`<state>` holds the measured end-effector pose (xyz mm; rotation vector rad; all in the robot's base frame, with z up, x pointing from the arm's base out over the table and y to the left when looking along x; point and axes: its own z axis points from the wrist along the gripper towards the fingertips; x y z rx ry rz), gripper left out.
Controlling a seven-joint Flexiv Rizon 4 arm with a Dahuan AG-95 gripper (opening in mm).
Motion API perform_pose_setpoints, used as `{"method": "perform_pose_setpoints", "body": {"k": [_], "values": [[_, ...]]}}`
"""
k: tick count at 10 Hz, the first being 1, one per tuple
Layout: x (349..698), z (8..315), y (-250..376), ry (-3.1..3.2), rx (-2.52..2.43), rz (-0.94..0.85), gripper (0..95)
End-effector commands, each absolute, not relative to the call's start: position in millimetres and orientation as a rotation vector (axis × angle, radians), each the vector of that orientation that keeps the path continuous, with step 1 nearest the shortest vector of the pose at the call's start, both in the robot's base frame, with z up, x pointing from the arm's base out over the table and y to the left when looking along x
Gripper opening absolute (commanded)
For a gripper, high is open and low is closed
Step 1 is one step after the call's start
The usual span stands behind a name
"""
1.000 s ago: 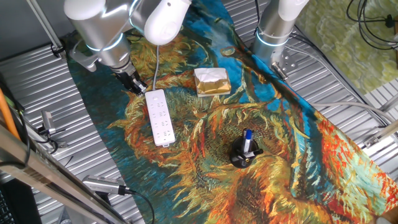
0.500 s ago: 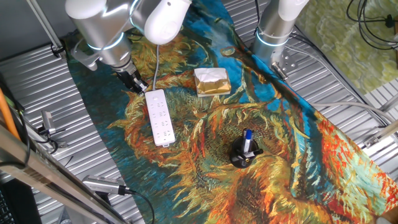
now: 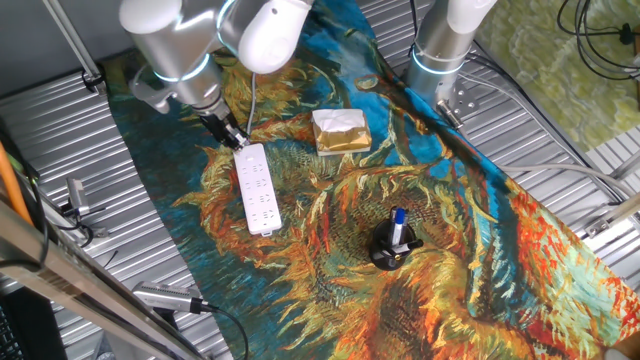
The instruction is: Turn on the power strip by pressing the button
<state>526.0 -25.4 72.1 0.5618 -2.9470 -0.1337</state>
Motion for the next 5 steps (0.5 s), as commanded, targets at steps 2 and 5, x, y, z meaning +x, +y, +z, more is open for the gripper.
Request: {"method": "perform_pose_setpoints", "body": {"k": [2,5], "values": [[518.8,62.9,-22.5,-2.942,0.54,-0.199,0.0],[515.6,57.9,-21.2,-2.925,0.528,-0.248,0.0]]}}
